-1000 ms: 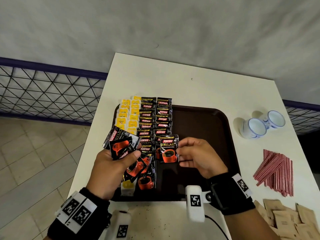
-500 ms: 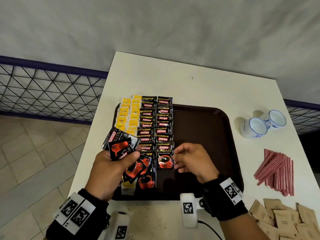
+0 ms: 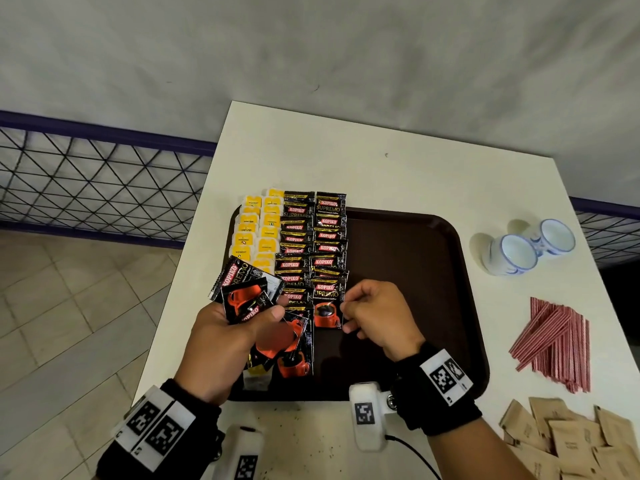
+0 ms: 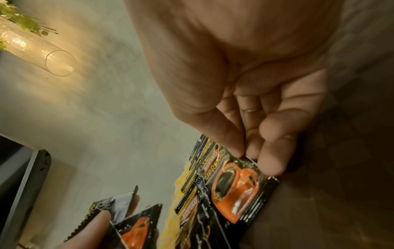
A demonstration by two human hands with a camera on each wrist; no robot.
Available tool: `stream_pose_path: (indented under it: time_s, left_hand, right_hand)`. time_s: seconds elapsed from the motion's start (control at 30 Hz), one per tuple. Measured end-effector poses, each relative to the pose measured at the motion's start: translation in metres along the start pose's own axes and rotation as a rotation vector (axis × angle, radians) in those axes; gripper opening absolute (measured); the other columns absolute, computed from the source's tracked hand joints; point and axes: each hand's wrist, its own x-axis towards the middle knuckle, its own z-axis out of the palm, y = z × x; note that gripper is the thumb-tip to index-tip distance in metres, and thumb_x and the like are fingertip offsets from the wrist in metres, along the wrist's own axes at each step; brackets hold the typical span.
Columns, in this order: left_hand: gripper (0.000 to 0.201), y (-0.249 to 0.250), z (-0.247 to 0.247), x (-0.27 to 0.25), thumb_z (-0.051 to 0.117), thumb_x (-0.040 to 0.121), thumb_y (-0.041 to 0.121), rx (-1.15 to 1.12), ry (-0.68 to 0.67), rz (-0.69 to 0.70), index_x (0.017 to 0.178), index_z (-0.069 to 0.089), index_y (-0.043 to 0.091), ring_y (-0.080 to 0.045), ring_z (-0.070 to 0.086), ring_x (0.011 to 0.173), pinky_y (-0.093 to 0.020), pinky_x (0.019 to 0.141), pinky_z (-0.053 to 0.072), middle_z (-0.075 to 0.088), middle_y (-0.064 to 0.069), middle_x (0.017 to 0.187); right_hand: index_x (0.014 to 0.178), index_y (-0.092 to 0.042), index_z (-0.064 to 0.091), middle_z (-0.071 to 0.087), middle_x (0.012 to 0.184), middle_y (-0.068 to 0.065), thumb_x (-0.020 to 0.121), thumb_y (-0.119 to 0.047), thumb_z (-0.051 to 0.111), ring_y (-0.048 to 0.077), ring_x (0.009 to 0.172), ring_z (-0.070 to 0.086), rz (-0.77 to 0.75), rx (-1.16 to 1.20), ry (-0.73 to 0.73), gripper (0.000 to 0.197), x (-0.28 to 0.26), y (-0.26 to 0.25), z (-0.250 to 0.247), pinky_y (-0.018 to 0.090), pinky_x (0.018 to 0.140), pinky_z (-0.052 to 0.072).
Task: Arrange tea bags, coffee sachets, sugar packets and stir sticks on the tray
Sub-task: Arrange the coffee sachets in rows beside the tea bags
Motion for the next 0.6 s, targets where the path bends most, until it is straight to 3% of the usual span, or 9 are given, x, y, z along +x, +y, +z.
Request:
stream_pose_path:
  time_s: [0.3, 0.47, 0.6]
  left_hand:
    - [0.025, -0.0009, 0.0005, -0.0006, 0.072, 0.086, 0.0, 0.022, -0.02, 0.018, 0.11, 0.074, 0.006, -0.021, 0.073, 0.107, -0.049, 0.102, 0.051, 0.079, -0.01, 0.105]
    - [0.022, 0.0017, 0.0015, -0.0008, 0.071, 0.087, -0.001, 0.01, -0.04, 0.015, 0.108, 0.074, 0.004, -0.02, 0.073, 0.108, -0.04, 0.096, 0.052, 0.078, -0.01, 0.104]
    - [0.022, 0.0026, 0.0025, -0.0028, 0.07, 0.087, -0.003, 0.036, -0.076, 0.026, 0.107, 0.074, 0.005, -0.019, 0.073, 0.106, -0.039, 0.094, 0.053, 0.079, -0.009, 0.104]
  right_hand:
    - [0.087, -0.007, 0.065, 0.071, 0.073, 0.008, 0.088, -0.004, 0.064, 0.021, 0.057, 0.071, -0.007, -0.004, 0.003, 0.003, 0.003, -0.0043, 0.0003, 0.026, 0.046, 0.049]
    - [0.086, -0.007, 0.065, 0.071, 0.071, 0.01, 0.088, -0.006, 0.067, 0.024, 0.061, 0.073, -0.011, 0.019, 0.004, 0.003, 0.0018, -0.0026, -0.0013, 0.029, 0.051, 0.054]
    - [0.085, -0.01, 0.065, 0.07, 0.07, 0.007, 0.088, -0.01, 0.069, 0.023, 0.062, 0.073, -0.022, 0.019, 0.027, 0.005, -0.0003, -0.0009, -0.0053, 0.029, 0.051, 0.053]
